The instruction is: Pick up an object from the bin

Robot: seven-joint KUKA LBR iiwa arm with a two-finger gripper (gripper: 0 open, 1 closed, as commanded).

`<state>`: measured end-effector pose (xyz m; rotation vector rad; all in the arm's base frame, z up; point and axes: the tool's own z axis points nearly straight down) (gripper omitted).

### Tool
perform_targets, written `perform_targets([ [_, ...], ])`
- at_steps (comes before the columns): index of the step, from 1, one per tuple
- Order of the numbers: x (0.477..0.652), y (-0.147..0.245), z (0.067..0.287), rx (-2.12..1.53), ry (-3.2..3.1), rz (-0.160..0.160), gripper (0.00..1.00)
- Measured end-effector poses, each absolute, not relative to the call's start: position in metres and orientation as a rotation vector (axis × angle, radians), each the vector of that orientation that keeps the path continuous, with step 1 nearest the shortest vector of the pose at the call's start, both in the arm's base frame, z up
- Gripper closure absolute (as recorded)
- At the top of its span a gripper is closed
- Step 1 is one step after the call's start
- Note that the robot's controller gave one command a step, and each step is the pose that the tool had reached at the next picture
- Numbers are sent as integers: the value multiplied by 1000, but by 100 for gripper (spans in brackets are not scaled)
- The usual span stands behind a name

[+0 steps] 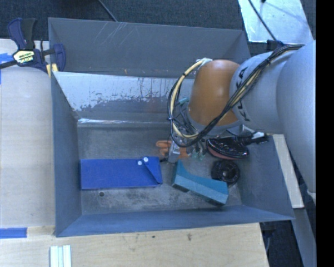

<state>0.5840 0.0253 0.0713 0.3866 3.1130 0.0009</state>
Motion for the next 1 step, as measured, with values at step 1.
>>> perform_targets([
  [1,584,25,71,386,3113,1,100],
])
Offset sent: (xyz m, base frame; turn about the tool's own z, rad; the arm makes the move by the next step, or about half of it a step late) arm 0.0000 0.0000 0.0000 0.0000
